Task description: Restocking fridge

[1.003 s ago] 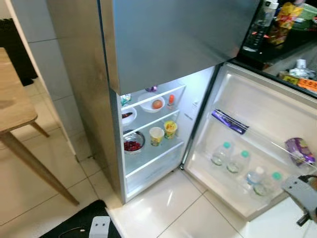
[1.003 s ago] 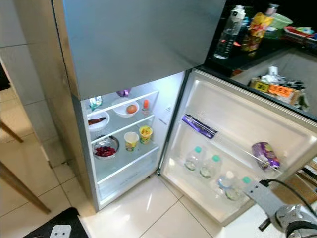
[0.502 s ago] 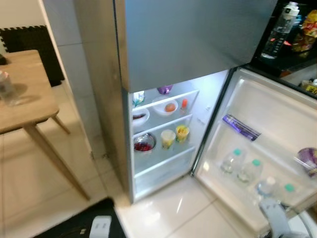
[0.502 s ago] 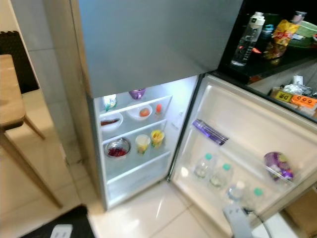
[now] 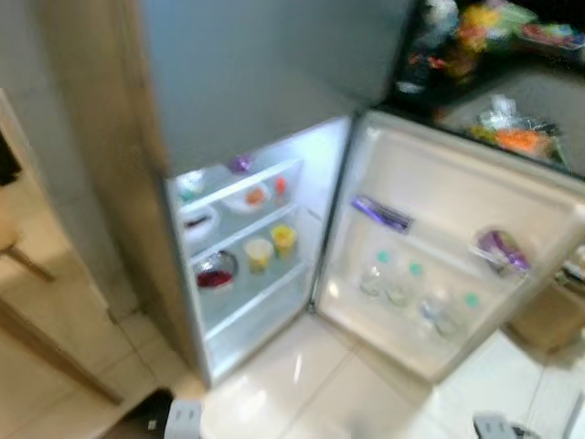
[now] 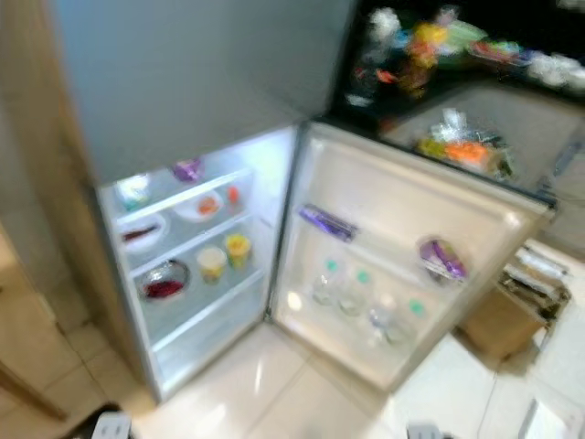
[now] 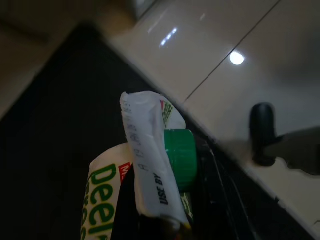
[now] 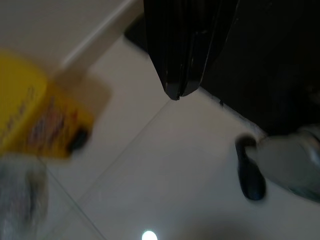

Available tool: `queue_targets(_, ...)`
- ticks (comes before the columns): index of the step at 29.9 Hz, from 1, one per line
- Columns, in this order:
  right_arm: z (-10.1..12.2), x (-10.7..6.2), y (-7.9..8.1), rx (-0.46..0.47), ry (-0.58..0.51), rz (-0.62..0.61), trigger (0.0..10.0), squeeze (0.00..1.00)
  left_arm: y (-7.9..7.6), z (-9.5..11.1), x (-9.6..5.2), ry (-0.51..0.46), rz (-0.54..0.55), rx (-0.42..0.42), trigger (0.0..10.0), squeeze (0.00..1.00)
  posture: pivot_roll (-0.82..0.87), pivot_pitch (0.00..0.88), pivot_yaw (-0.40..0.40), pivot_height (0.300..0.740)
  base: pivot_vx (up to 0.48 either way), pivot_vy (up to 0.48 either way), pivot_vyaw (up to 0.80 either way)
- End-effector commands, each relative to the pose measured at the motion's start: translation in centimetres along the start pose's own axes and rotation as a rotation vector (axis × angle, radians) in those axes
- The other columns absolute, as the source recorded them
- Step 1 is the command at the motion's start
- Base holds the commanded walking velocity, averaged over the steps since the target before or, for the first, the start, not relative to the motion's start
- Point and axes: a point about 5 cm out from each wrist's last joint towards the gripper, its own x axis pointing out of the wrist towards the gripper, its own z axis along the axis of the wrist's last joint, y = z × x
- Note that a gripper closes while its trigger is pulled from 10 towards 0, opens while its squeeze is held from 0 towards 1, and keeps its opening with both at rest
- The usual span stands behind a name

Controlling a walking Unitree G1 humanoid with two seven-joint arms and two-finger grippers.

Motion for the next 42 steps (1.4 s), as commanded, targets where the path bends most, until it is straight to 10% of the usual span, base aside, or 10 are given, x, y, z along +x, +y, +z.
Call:
queue_targets(1,0.4,-0.1,-0.4,0.025,-0.020,-0.018,10.0,0.00,-0.6,-0.5,-0.1,0.014,-0.006,-0.013,10.0,0.00,-0.07,0.000,-0.071,0.740,0.000,0.000,-0.77)
queue_targets(22,4.6,-0.3,0.5,0.083,-0.196,-0.001,10.0,0.00,-0.2,0.7,0.2,-0.007,0.024,-0.059,10.0,0.00,-0.07,0.000,-0.061,0.740,0.000,-0.035,-0.62)
queue_targets(42,3.1,0.0,0.8,0.064,-0.164,0.000,10.0,0.00,0.1,0.3,0.1,0.006,0.018,-0.037,10.0,0.00,-0.07,0.000,-0.051,0.740,0.000,-0.430,0.00)
